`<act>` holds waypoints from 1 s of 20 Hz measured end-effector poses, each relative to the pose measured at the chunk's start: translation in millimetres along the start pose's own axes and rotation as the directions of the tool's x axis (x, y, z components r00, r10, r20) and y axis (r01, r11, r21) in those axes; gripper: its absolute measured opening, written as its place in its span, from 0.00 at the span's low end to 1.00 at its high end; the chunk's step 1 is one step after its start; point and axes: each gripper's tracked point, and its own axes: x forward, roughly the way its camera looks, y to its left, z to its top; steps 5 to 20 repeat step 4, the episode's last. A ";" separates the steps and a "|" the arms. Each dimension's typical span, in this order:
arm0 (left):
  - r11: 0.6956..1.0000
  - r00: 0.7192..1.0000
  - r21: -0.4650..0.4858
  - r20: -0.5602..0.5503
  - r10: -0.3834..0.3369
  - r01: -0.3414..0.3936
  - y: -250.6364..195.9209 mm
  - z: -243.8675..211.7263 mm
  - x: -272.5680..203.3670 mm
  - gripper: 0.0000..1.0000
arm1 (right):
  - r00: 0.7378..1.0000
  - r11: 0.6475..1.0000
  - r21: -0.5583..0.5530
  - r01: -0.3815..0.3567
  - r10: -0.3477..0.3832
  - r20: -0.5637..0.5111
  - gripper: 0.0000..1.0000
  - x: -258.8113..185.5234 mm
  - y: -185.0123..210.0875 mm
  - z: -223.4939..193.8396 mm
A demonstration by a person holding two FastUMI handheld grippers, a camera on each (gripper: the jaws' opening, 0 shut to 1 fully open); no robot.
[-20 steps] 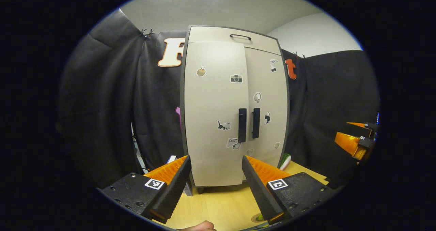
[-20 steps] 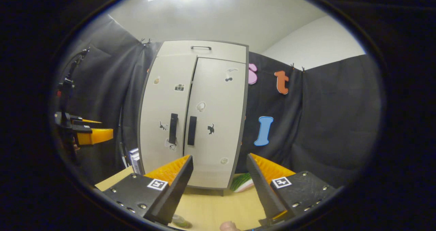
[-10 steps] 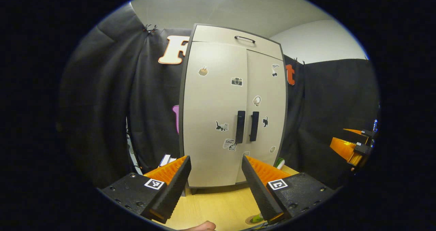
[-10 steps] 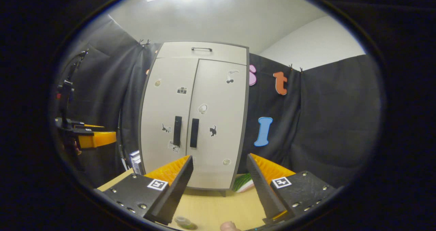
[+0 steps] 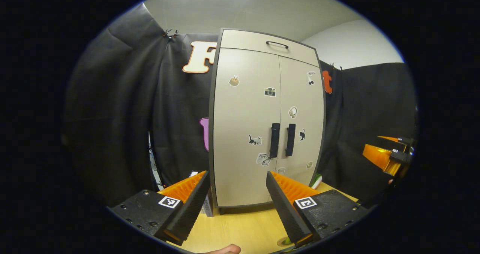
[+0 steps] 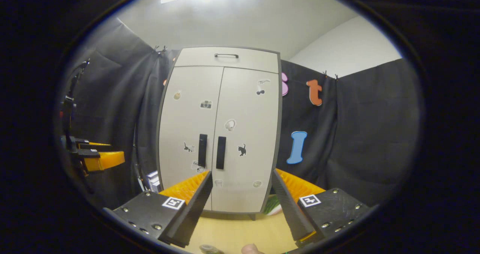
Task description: Grasp the bottle in the cabinet with the left hand and place it on the coaster, then close the right door with the right hand and the left door with the left hand.
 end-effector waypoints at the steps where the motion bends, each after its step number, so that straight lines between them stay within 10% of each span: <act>1: 1.000 1.000 0.005 0.000 0.000 0.000 -1.6 -1.1 -0.2 0.95 | 1.000 1.000 -0.019 -0.004 0.004 -0.002 0.95 0.5 0.8 -1.6; 20: 1.000 1.000 -0.008 -0.010 -0.007 0.007 -6.5 -5.6 0.9 0.95 | 1.000 0.999 -0.022 -0.023 0.023 -0.009 0.95 4.3 9.4 -6.7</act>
